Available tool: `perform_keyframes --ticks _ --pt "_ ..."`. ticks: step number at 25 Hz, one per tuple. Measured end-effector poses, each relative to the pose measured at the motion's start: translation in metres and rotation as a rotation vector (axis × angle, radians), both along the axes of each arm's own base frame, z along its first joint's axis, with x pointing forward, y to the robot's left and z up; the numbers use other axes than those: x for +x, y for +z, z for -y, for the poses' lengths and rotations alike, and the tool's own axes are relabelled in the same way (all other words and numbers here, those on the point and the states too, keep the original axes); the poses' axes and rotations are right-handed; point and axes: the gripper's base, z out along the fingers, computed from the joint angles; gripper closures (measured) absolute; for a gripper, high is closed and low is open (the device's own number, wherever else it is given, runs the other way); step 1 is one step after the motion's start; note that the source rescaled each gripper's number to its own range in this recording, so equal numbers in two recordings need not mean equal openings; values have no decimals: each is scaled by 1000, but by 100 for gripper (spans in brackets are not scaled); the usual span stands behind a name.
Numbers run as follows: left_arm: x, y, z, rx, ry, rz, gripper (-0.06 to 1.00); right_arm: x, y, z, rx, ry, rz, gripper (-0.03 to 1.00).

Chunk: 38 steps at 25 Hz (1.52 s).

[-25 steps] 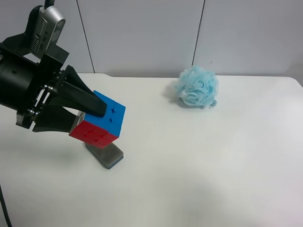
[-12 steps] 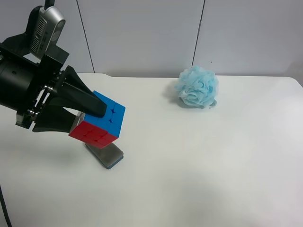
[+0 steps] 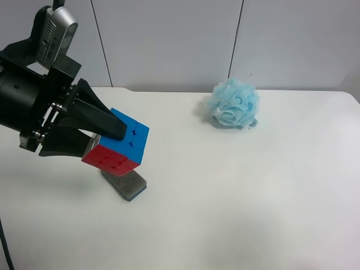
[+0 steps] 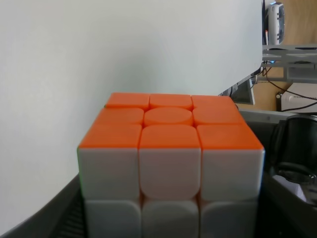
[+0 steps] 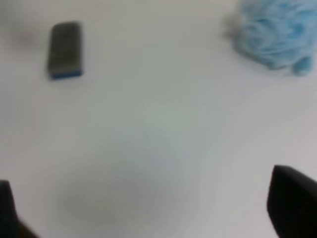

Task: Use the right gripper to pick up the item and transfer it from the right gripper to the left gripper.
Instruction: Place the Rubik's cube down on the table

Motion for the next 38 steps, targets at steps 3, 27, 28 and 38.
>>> perform_keyframes --ticks 3,27,28,38 --pt "0 0 0 2 -8 9 93 -1 0 0 6 -152 10 -3" --pt "40 -28 -38 435 98 290 93 1 0 -2 7 -381 10 -3" --pt "43 -33 -41 460 103 276 93 1 0 -2 7 -381 10 -3" --pt "108 -53 -55 671 75 237 93 1 0 -2 7 -381 10 -3"
